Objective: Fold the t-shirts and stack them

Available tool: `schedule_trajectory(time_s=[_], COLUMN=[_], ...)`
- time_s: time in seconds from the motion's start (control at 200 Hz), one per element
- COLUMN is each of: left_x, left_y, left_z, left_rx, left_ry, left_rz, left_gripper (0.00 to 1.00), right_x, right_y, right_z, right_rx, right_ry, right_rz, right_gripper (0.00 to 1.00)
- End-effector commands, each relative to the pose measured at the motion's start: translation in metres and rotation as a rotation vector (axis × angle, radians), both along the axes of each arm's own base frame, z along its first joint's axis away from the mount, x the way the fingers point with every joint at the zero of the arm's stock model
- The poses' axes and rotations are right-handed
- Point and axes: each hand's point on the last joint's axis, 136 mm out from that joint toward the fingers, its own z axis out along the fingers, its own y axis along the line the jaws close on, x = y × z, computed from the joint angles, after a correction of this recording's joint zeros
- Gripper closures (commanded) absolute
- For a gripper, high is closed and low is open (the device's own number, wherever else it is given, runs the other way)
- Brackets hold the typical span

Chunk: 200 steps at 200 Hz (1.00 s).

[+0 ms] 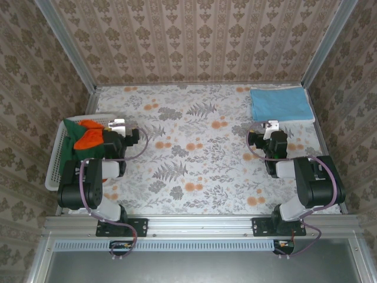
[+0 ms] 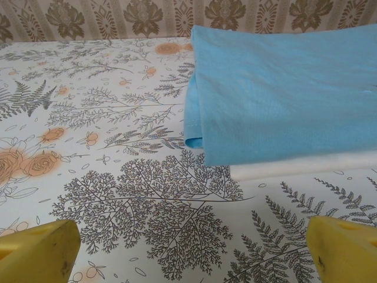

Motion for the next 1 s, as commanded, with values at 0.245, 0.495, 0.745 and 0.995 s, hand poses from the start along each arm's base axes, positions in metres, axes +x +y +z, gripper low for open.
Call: schedule_trajectory(time_s=[0.245,0.495,0.745,0.995], left_x=[-0.008,-0.020,-0.025,-0.021], left_y=[0.000,0.003,-0.037,-0.026], left_z=[-0.025,0.012,0.137,0.187], left_rx=[-0.011,-0.006,-0.267,-0.715], left_ry=[0.096,0.063,-0.206,-0.062], left_rz=[-0.019,0.007,-0.079,0.011], left_gripper=[0.00,0.00,0.00,0.00], right_x=[0.003,-0.026,-0.051,-0.070], right_y=[0.001,-0.016,0.010,-0.005], right_z=[0.006,0.059,0.137,0.165], right_rx=[-0.004,-0.045,0.215,0.559], right_ry=[-0.016,-0.150,-0.273,-0.310], right_rz=[-0.011,-0.161,-0.071,-0.176], right_gripper=[0.00,0.00,0.01,0.00])
